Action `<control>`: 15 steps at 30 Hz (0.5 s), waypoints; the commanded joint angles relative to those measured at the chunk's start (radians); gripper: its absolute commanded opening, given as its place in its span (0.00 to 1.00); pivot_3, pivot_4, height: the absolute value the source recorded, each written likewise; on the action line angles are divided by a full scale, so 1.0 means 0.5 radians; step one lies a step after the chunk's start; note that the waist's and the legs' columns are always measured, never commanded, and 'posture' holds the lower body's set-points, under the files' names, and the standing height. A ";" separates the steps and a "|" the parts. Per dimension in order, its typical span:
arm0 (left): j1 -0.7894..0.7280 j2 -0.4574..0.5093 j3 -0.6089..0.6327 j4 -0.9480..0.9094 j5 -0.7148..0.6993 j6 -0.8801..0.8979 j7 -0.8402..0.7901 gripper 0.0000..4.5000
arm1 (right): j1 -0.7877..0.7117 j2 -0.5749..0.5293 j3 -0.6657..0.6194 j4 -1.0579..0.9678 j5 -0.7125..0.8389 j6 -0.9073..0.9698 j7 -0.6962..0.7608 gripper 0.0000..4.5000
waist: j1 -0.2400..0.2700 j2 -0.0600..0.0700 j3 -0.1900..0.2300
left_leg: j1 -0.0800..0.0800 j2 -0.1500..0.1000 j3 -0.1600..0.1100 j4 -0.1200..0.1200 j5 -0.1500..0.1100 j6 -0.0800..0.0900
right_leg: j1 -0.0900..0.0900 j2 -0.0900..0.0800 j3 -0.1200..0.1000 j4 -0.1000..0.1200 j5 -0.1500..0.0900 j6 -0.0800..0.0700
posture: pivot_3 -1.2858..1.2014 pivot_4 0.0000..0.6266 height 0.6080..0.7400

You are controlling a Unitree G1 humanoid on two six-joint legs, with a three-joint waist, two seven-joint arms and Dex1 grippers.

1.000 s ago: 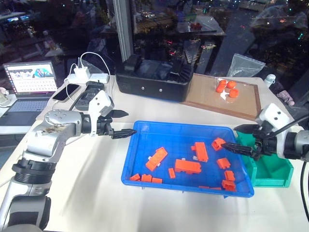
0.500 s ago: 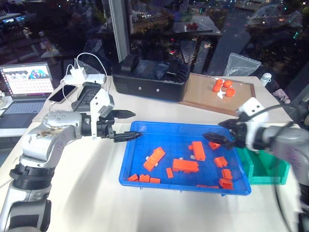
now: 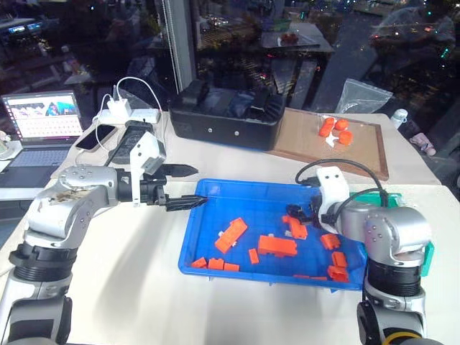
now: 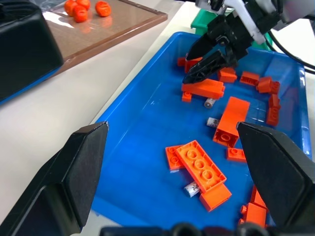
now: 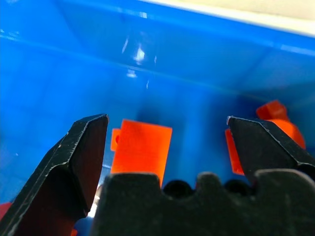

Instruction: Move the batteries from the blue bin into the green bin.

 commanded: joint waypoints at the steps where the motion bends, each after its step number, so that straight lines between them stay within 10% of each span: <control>1: -0.039 0.024 0.025 -0.021 0.007 -0.043 -0.004 1.00 | 0.045 -0.025 0.082 -0.097 0.046 0.015 -0.041 0.91 | -0.002 0.000 0.000 | 0.000 0.000 0.000 0.000 0.000 0.000 | 0.000 0.000 0.000 0.000 0.000 0.000 | 0.52 0.24 0.98; 9: -0.041 0.002 0.016 0.002 0.022 -0.060 0.009 1.00 | -0.019 -0.082 0.105 -0.101 0.078 0.015 -0.050 0.36 | -0.001 0.000 0.000 | 0.000 -0.001 0.000 0.000 0.000 0.000 | 0.000 0.000 0.001 0.000 0.000 0.000 | 0.52 0.24 0.98; 15: -0.056 -0.033 -0.013 0.037 0.053 -0.087 -0.008 1.00 | -0.159 -0.362 0.066 -0.119 0.301 0.015 0.064 0.32 | 0.002 0.000 0.000 | 0.000 0.000 0.000 0.000 0.000 0.000 | -0.001 0.000 0.001 0.000 0.000 0.000 | 0.52 0.24 0.98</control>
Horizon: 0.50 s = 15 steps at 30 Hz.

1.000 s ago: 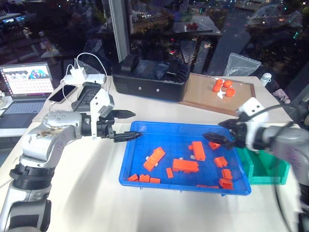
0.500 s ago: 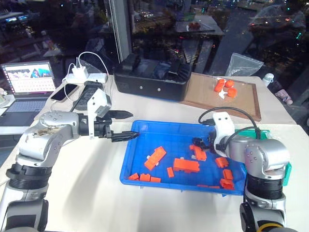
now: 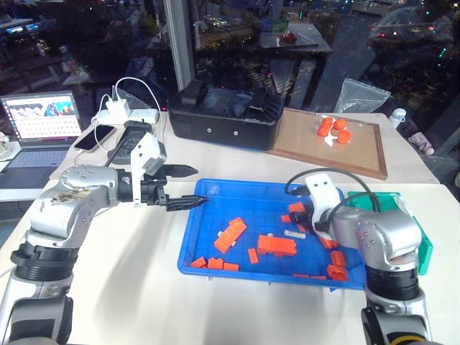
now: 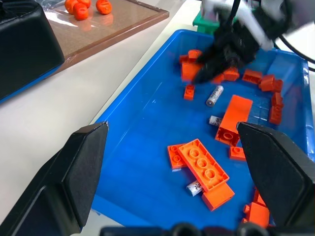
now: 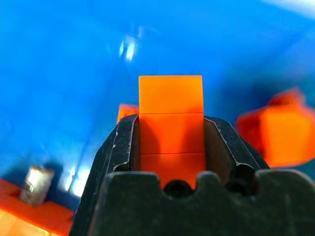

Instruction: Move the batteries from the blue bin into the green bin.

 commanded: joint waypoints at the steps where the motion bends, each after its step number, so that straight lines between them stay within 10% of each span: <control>1: -0.058 -0.012 -0.007 -0.004 0.014 -0.070 -0.012 1.00 | -0.053 -0.246 -0.032 -0.094 0.204 0.015 0.112 0.32 | 0.007 0.000 0.000 | 0.000 0.000 0.000 0.000 0.000 0.000 | 0.000 0.000 0.000 0.000 0.000 0.000 | 0.52 0.24 0.98; 7: -0.099 -0.063 -0.065 0.057 0.050 -0.121 -0.026 1.00 | -0.044 -0.705 0.170 -0.145 0.142 -0.070 0.289 0.32 | 0.004 -0.001 0.000 | -0.001 -0.001 0.001 -0.002 0.000 0.000 | 0.001 -0.002 0.000 -0.005 0.000 0.000 | 0.52 0.24 0.98; 13: -0.121 -0.096 -0.082 0.054 0.040 -0.106 -0.035 1.00 | -0.069 -0.649 0.176 -0.058 0.034 -0.116 0.313 0.32 | -0.011 -0.001 -0.001 | 0.000 0.000 -0.001 -0.003 0.000 0.000 | -0.003 0.003 0.006 -0.003 0.000 -0.001 | 0.52 0.24 0.98; 15: -0.120 -0.096 -0.086 0.050 0.041 -0.106 -0.039 1.00 | -0.067 -0.595 0.149 -0.046 0.013 -0.114 0.322 0.55 | -0.005 -0.001 0.000 | -0.001 0.000 0.000 -0.003 0.000 0.000 | -0.003 0.003 0.006 -0.002 0.000 0.000 | 0.52 0.24 0.98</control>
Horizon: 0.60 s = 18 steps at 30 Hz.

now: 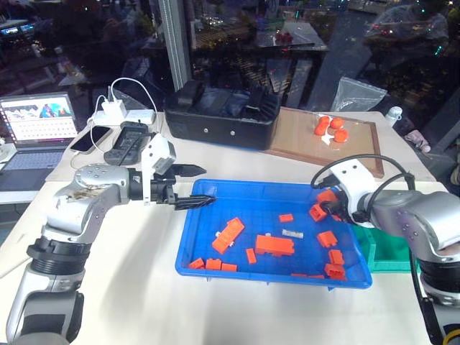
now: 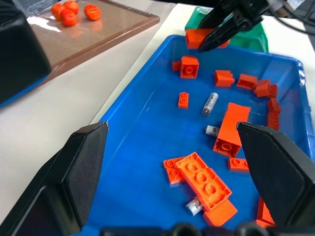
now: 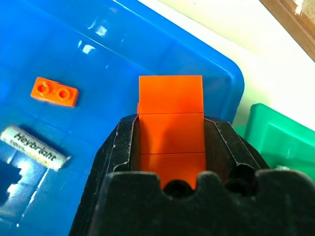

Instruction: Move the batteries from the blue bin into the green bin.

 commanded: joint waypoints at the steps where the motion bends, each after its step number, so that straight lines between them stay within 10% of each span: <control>1: -0.037 0.004 0.015 -0.034 -0.005 -0.031 -0.013 1.00 | -0.039 0.054 -0.061 -0.017 -0.059 -0.044 0.020 0.60 | 0.005 0.000 0.000 | 0.000 0.000 0.000 0.000 0.000 0.000 | 0.000 0.000 0.000 0.000 0.000 0.000 | 0.52 0.24 0.98; 6: -0.031 0.004 0.015 -0.040 -0.006 -0.025 -0.009 1.00 | -0.087 0.059 -0.074 -0.004 -0.125 -0.068 0.045 1.00 | 0.016 0.000 0.000 | -0.001 -0.001 0.001 0.002 0.000 0.000 | 0.000 -0.001 0.000 0.000 0.000 0.001 | 0.52 0.24 0.98; 18: -0.040 -0.014 0.005 -0.021 0.007 -0.037 0.000 1.00 | 0.104 -0.451 0.439 -0.353 -0.140 -0.984 1.016 1.00 | 0.016 -0.002 -0.001 | -0.001 0.000 -0.001 0.000 0.000 0.001 | 0.002 0.000 -0.003 -0.003 -0.001 0.002 | 0.52 0.24 0.98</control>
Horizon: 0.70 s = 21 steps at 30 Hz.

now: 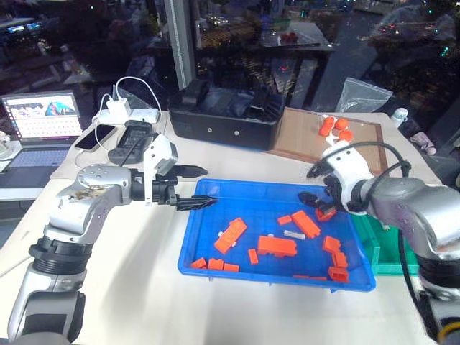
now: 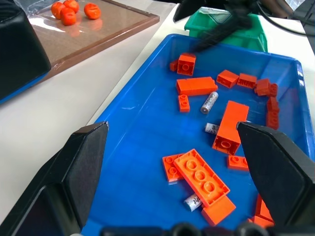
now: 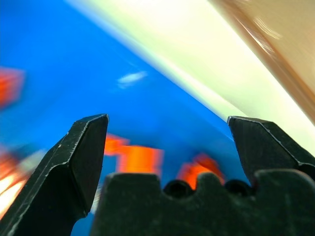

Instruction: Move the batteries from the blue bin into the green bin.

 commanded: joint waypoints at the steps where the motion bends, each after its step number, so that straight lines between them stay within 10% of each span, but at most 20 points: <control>1: -0.039 -0.004 0.012 -0.024 0.006 -0.039 0.001 1.00 | 0.076 -0.180 0.234 0.007 -0.189 -0.485 0.327 1.00 | -0.002 0.000 0.000 | 0.000 -0.001 0.000 0.001 0.000 0.000 | 0.000 -0.001 0.000 0.000 0.000 0.000 | 0.52 0.24 0.98; 6: -0.033 -0.013 0.002 -0.032 0.013 -0.044 0.013 1.00 | 0.063 -0.213 0.383 0.243 -0.340 -0.829 0.623 1.00 | -0.007 -0.001 0.001 | 0.001 0.001 0.001 0.009 0.000 0.000 | 0.000 0.000 0.001 0.002 0.000 0.000 | 0.52 0.24 0.98; 12: 0.006 -0.014 0.026 -0.045 0.022 -0.047 0.029 1.00 | -0.021 -0.270 0.404 0.512 -0.538 -1.087 0.876 0.63 | -0.003 0.000 0.000 | 0.000 0.001 0.001 0.013 0.000 0.000 | -0.001 -0.001 0.001 0.005 0.000 0.000 | 0.52 0.24 0.98; 21: 0.047 -0.007 0.043 -0.084 0.015 -0.033 0.073 1.00 | -0.101 -0.249 0.454 0.867 -0.730 -1.429 1.266 0.63 | 0.001 0.000 0.000 | 0.000 0.001 0.002 0.013 0.000 0.000 | -0.001 -0.001 0.001 0.005 0.000 -0.001 | 0.52 0.24 0.98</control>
